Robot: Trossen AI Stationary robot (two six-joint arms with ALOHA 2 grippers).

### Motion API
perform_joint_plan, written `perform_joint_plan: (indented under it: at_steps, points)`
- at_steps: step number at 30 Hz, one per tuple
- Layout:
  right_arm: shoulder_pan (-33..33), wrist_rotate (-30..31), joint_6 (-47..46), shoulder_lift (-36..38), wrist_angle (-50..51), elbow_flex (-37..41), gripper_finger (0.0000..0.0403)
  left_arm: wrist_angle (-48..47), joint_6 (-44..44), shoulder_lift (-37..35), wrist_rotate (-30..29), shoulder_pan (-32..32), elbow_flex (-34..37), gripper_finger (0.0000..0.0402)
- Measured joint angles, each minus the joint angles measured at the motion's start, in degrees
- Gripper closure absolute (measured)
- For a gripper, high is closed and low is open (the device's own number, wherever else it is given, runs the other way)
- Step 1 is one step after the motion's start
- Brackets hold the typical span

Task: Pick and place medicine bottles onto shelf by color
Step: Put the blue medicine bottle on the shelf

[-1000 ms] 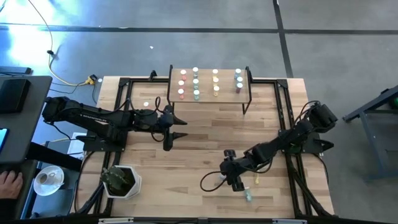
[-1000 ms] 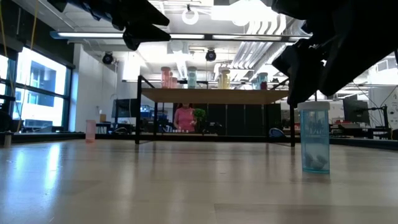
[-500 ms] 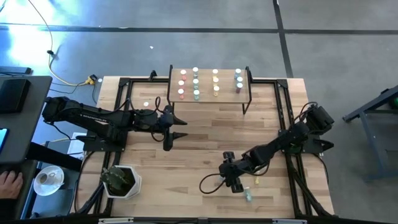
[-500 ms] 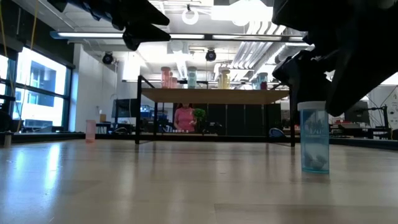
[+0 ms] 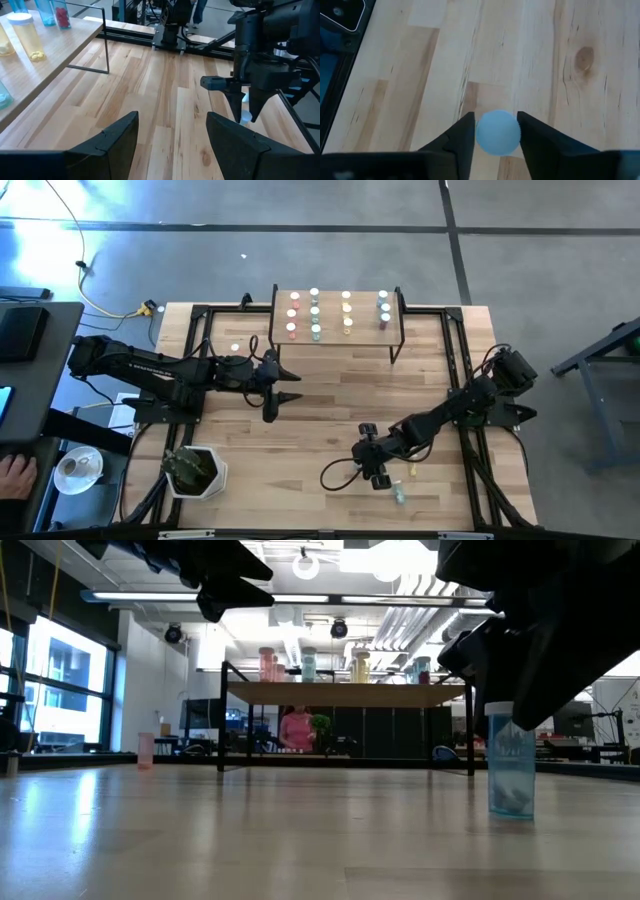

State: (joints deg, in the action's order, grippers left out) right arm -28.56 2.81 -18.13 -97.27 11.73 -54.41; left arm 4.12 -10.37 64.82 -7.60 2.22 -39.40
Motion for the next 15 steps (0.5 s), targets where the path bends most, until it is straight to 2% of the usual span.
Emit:
perform_joint_plan:
  at_steps: [5,15]
  points:
    - [0.00,-0.02,0.00,0.02,0.02,0.00,0.0291,0.00,0.00,0.00,0.00,-0.01,0.01,0.0177]
    - [0.00,0.43,0.00,0.82,0.39,0.00,0.0295,0.00,0.00,0.00,-0.02,0.00,-0.02,0.0177]
